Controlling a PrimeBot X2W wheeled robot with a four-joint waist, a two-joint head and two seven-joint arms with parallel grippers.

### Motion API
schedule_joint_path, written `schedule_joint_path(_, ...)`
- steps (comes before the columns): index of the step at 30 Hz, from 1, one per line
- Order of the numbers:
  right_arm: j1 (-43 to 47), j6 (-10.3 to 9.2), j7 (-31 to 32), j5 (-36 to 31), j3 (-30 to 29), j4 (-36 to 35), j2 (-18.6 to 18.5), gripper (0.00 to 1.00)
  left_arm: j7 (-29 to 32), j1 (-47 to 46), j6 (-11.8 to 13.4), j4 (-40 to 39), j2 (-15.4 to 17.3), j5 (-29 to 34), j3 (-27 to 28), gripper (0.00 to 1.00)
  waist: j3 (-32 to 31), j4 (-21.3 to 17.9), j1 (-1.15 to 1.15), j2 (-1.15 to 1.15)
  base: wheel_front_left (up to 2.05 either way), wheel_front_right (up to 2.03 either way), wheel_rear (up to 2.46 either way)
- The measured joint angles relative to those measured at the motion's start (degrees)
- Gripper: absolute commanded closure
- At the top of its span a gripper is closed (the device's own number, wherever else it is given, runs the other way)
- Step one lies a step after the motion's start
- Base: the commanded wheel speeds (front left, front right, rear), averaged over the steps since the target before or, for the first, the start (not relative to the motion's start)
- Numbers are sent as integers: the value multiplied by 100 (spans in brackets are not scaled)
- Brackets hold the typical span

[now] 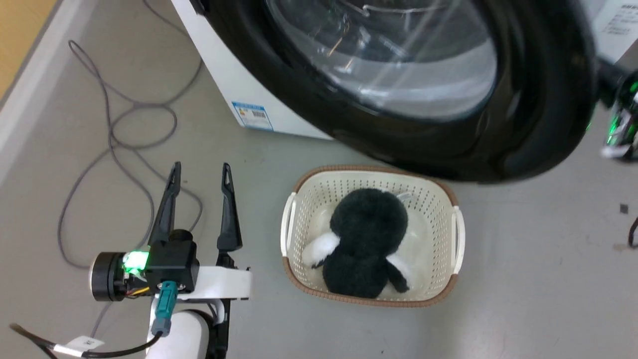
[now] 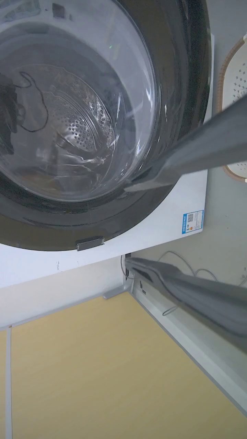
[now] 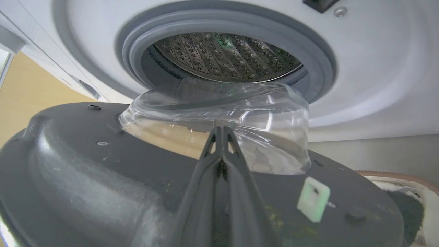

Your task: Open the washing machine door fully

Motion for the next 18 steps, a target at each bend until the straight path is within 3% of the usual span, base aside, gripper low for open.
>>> schedule_joint_path(9,1222,0,312,97,113,-1058,88,100,0,270,-34,58,59,0,25,0,-403,-57,-1,0,0,0,0)
schedule_joint_path(18,2320,1,372,-41,526,-2025,468,100,0,478,-82,174,103,0,-8,0,-752,-115,-1,0,0,0,0)
